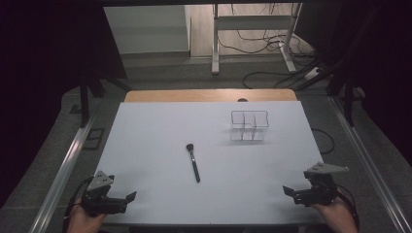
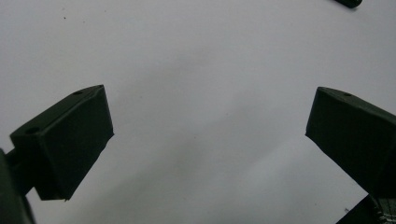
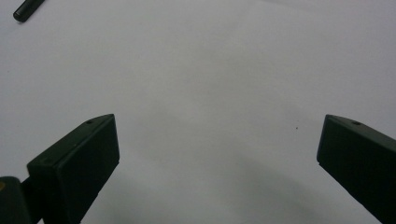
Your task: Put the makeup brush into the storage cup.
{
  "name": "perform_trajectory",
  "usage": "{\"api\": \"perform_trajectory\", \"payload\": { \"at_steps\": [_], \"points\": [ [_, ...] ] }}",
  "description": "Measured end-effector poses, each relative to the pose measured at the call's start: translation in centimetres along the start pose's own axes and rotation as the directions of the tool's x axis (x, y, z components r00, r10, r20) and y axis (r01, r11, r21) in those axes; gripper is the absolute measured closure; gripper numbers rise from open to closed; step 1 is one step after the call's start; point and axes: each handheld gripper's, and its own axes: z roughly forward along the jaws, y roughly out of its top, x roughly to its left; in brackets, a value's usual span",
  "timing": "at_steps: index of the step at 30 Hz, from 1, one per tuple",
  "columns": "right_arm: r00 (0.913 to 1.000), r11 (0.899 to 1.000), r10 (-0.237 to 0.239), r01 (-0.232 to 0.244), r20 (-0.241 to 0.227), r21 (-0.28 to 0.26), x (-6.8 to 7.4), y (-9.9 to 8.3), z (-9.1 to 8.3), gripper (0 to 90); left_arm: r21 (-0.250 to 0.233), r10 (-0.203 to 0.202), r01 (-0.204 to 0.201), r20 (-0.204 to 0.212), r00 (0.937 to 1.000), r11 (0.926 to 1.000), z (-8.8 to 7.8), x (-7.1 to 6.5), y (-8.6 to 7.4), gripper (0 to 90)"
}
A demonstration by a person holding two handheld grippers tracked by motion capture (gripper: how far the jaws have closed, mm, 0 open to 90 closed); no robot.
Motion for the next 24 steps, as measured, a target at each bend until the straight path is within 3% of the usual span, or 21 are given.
{"api": "perform_trajectory", "payload": {
  "at_steps": [3,8,10,24],
  "points": [
    [1.0,1.0,-0.004,0.004,-0.001,0.004,0.03,0.04,0.07,0.0,-0.001,-0.002,0.002,0.001,1.0,1.0,0.0,0.02,-0.07,0.7],
    [0.9997,0.999,-0.024,0.024,0.01,0.022,0.24,0.11,0.28,0.0,-0.044,-0.02,0.02,0.019,0.9996,0.9988,-0.31,0.29,-0.24,0.3],
    [0.9986,0.999,-0.044,0.043,0.029,0.03,0.24,0.09,0.34,0.0,-0.042,-0.026,0.027,0.022,0.9994,0.9988,-0.3,0.37,-0.28,0.1],
    [0.9974,0.996,-0.065,0.063,0.032,0.057,0.51,0.06,0.54,0.0,-0.013,-0.053,0.054,0.068,0.9963,0.9984,-0.11,0.22,-0.19,0.8]
  ]
}}
